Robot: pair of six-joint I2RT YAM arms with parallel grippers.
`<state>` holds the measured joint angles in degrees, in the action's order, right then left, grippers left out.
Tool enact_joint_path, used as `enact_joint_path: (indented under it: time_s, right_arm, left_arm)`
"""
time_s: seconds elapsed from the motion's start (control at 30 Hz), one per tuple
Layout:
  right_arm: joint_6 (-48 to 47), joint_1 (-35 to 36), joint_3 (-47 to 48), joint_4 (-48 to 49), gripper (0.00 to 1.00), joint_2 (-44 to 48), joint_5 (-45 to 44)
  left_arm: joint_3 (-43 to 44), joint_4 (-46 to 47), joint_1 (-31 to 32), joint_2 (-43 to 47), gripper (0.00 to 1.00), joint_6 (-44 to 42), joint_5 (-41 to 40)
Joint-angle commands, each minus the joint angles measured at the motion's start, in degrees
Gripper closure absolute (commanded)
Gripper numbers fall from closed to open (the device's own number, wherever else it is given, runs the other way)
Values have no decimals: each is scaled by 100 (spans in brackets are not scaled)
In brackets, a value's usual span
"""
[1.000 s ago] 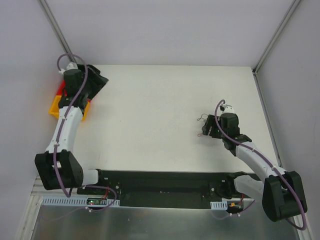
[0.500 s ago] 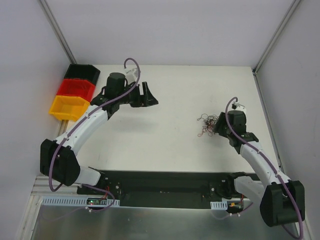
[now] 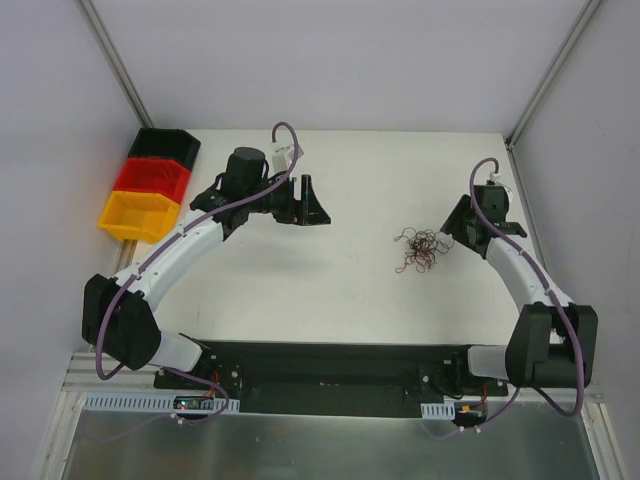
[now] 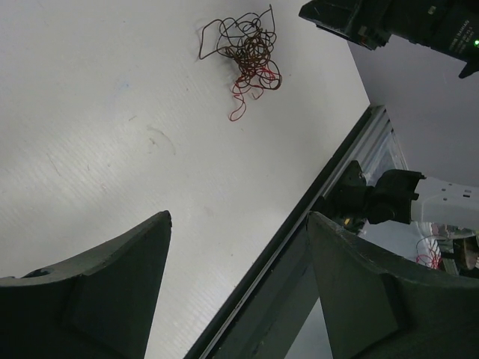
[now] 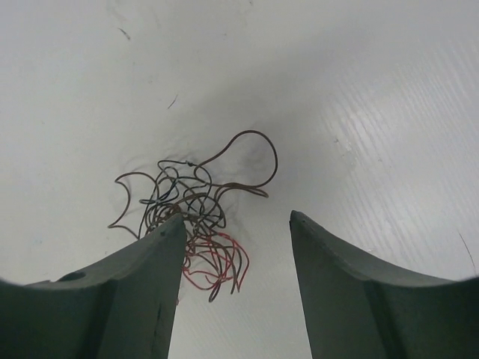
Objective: Untangle the cables
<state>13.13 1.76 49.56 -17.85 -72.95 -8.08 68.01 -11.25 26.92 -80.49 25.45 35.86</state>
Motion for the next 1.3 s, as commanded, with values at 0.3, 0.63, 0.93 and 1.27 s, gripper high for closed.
enact_joint_path:
  time_s: [0.3,0.63,0.93,1.27]
  right_arm:
    - [199,-369,19,290,47,-1142,228]
    - [612,-369,448,62,52,-1898,-238]
    - [630,-352,616,9,59,-2005,-264]
    - [147,-361,37,702,59,-1170,42]
  left_arm:
    - [248,-18,-11,-142,29,-120,484]
    - [248,-27,15,-353,29,-102,545]
    - [248,-9,33,-389,29,-84,572]
    - [248,-9,68,-354,29,-67,598]
